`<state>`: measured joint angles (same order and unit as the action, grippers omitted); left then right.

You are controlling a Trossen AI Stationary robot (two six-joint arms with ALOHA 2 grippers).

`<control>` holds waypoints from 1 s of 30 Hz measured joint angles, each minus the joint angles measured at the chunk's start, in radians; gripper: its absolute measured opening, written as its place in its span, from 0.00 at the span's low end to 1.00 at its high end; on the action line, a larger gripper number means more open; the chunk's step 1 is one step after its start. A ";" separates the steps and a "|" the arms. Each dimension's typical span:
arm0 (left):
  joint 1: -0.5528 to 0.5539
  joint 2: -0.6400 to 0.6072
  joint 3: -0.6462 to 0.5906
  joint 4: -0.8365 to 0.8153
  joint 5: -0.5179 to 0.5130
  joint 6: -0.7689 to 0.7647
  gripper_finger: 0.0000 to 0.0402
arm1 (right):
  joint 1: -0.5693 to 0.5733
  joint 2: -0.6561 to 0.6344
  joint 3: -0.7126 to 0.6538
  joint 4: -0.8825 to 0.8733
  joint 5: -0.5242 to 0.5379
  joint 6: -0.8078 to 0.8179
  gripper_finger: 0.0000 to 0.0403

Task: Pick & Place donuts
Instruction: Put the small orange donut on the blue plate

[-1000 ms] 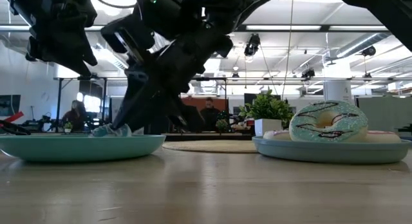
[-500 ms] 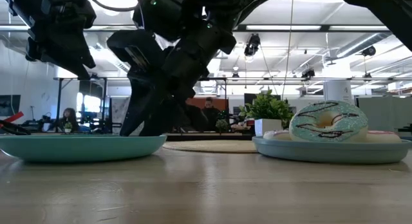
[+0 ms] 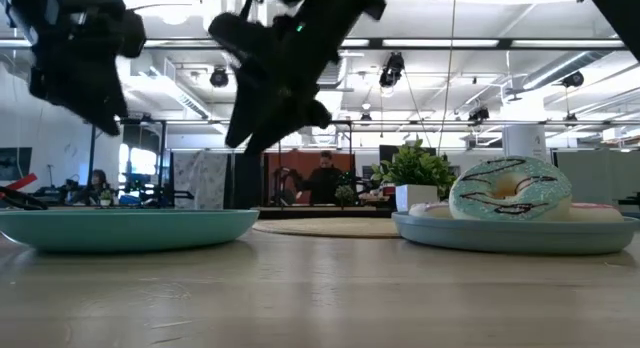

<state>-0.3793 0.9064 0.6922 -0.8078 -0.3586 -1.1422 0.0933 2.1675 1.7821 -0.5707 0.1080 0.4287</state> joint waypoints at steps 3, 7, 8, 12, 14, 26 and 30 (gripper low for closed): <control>-0.010 0.042 -0.015 -0.011 0.047 -0.029 0.43 | -0.005 -0.029 -0.001 -0.036 0.015 -0.026 0.40; -0.011 0.087 -0.024 -0.126 0.061 -0.209 0.43 | -0.017 -0.051 -0.008 -0.090 0.063 -0.033 0.38; -0.011 0.095 -0.024 -0.168 0.055 -0.252 0.43 | -0.019 -0.057 -0.008 -0.098 0.075 -0.033 0.38; 0.015 0.103 -0.024 -0.322 -0.039 -0.417 0.43 | -0.024 -0.077 -0.010 -0.114 0.082 -0.036 0.36; 0.049 0.103 -0.024 -0.358 -0.066 -0.449 0.43 | -0.024 -0.080 -0.011 -0.115 0.082 -0.037 0.36; 0.624 0.206 -0.027 -0.347 0.069 -0.063 0.42 | -0.024 -0.087 -0.011 -0.112 0.104 -0.024 0.34; 0.829 0.291 -0.028 -0.297 0.203 0.169 0.42 | -0.024 -0.087 -0.011 -0.114 0.104 -0.004 0.34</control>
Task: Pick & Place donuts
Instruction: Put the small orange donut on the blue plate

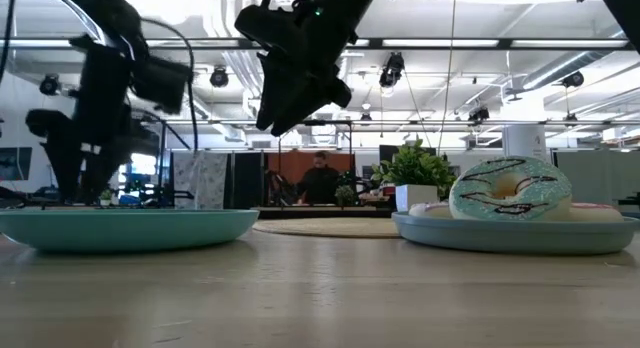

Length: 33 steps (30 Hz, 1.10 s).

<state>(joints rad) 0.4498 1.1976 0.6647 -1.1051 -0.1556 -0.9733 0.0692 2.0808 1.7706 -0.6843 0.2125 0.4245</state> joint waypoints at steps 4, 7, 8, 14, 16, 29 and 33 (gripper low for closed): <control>0.074 0.063 0.000 0.061 0.005 0.103 0.42 | 0.003 0.000 0.000 0.000 0.000 0.018 0.34; 0.070 0.088 0.009 0.084 0.004 0.130 0.42 | 0.005 0.000 0.000 -0.001 0.000 0.020 0.33; 0.067 0.095 0.010 0.088 0.002 0.134 0.42 | 0.005 0.000 0.000 -0.003 0.000 0.020 0.33; 0.066 0.141 -0.004 0.090 -0.037 0.161 0.42 | 0.005 0.000 -0.004 -0.015 0.000 0.021 0.33; 0.066 0.160 -0.005 0.100 -0.051 0.173 0.42 | 0.005 0.000 -0.006 -0.016 0.000 0.021 0.33; 0.065 0.291 0.010 0.155 -0.043 0.252 0.25 | 0.005 0.001 -0.010 -0.020 0.000 0.021 0.32; 0.065 0.295 0.023 0.159 -0.048 0.270 0.11 | 0.006 0.001 -0.010 -0.021 0.000 0.020 0.31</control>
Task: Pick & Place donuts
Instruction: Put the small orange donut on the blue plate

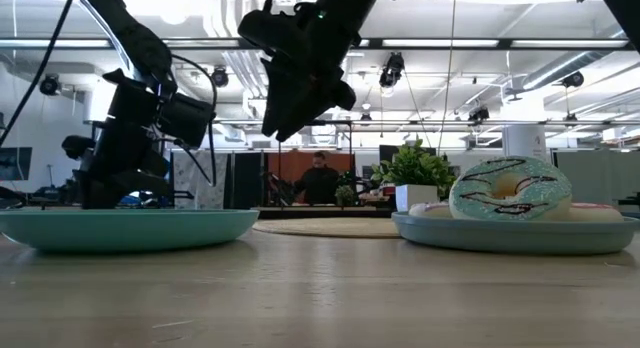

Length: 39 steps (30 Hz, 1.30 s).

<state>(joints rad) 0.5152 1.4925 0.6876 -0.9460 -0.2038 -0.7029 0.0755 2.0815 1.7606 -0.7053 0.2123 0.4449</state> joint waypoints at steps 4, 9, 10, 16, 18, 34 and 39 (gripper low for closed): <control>0.000 -0.005 0.005 0.014 -0.034 0.001 0.02 | 0.012 0.000 0.000 -0.003 0.025 -0.017 0.31; -0.003 -0.039 0.019 0.050 -0.005 -0.005 0.00 | 0.027 -0.020 -0.001 -0.028 0.067 -0.038 0.32; -0.004 -0.055 0.023 0.067 0.017 -0.007 0.00 | 0.026 -0.027 -0.001 -0.039 0.073 -0.038 0.32; -0.020 -0.241 0.028 0.283 0.247 -0.014 0.00 | 0.025 -0.068 -0.002 -0.083 0.134 -0.043 0.30; -0.035 -0.317 0.028 0.336 0.344 -0.008 0.00 | 0.025 -0.091 -0.005 -0.090 0.138 -0.053 0.29; -0.334 -0.536 0.026 0.732 0.639 -0.013 0.00 | 0.023 -0.229 -0.035 0.136 -0.104 -0.475 0.35; -0.416 -0.497 0.026 0.734 0.627 -0.050 0.00 | 0.025 -0.228 -0.035 0.122 -0.105 -0.509 0.45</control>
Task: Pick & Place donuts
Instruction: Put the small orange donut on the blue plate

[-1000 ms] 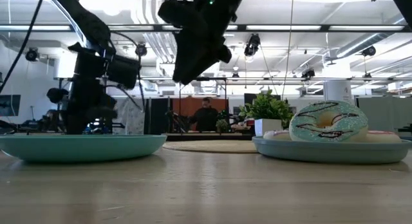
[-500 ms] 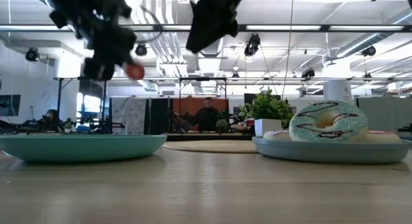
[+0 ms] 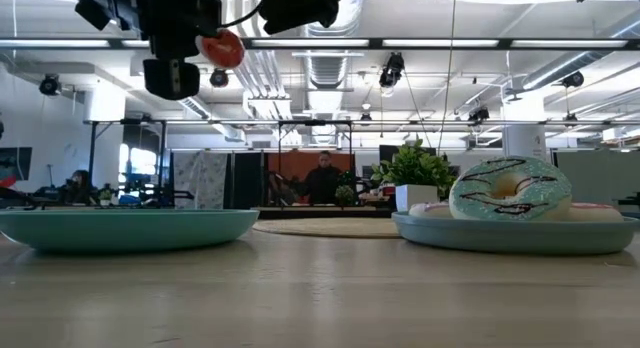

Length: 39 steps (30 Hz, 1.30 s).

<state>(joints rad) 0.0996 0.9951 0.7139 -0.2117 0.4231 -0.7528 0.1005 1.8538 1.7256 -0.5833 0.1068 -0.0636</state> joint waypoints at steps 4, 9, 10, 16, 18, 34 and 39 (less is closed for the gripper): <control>-0.040 0.021 0.000 0.023 -0.025 -0.017 0.00 | 0.011 0.000 0.000 -0.008 -0.010 -0.039 0.54; -0.044 0.059 0.023 0.072 -0.035 -0.019 0.00 | 0.022 0.003 0.000 -0.008 -0.007 -0.090 0.61; -0.045 0.066 0.031 0.074 -0.035 -0.017 0.00 | 0.022 0.005 0.000 -0.008 -0.006 -0.090 0.62; -0.049 0.128 0.087 0.073 -0.032 0.010 0.00 | 0.021 0.013 -0.003 -0.007 -0.033 -0.078 0.60; -0.053 0.138 0.090 0.071 -0.025 0.015 0.00 | 0.021 0.013 -0.005 -0.008 -0.037 -0.062 0.58; -0.084 0.170 0.111 0.086 0.005 0.016 0.00 | 0.013 0.014 -0.028 -0.003 -0.091 -0.041 0.34; -0.083 0.190 0.124 0.084 0.014 0.019 0.00 | 0.013 0.014 -0.029 -0.004 -0.095 -0.023 0.31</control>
<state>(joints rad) 0.0162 1.1853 0.8383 -0.1272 0.4367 -0.7340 0.1131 1.8675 1.6962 -0.5875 0.0121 -0.0870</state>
